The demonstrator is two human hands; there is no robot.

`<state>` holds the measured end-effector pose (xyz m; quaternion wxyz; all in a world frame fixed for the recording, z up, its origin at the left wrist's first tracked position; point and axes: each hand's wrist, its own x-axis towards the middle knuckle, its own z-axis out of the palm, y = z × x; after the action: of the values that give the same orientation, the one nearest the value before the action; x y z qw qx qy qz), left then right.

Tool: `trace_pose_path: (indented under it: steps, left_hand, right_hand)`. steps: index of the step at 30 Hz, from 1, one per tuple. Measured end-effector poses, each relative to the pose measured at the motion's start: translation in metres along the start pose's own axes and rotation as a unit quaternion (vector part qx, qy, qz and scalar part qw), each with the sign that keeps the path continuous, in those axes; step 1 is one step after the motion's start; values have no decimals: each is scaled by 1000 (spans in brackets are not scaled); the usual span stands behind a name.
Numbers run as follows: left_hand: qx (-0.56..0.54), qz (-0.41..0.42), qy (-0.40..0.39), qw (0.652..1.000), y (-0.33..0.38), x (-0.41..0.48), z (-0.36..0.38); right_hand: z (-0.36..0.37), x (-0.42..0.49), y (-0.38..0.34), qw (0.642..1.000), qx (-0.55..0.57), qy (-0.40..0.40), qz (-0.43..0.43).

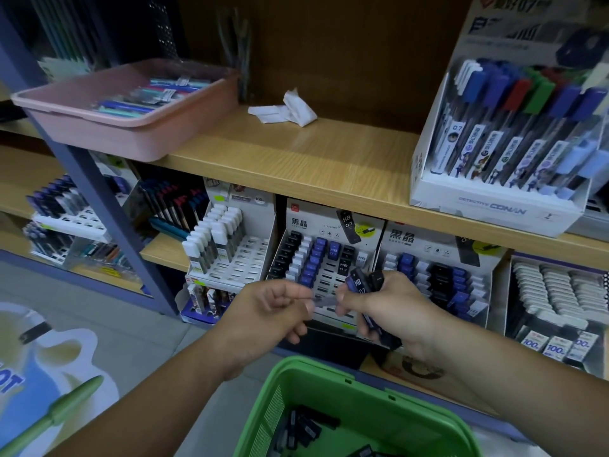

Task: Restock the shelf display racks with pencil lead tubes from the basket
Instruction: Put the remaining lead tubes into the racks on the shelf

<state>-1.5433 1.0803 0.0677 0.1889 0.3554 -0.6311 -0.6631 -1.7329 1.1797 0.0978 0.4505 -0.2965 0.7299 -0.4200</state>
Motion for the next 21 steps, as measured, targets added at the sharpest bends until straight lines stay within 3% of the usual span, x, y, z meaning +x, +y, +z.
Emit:
trace_pose_path:
  steps: [4, 9, 13, 17, 21]
  left_hand:
    - [10, 21, 17, 1000, 2, 1, 0]
    - [-134, -24, -27, 990, 7, 4, 16]
    - [-15, -30, -48, 998, 3, 2, 20]
    - [47, -18, -87, 995, 5, 4, 30]
    - [109, 30, -74, 991, 3, 13, 38]
  right_hand:
    - [2, -10, -2, 997, -53, -58, -16]
    - [1, -17, -5, 996, 20, -88, 7]
    - [-4, -16, -5, 999, -2, -43, 15]
    - [-15, -13, -10, 993, -77, 26, -87]
    - [-21, -8, -13, 975, -164, 34, -143]
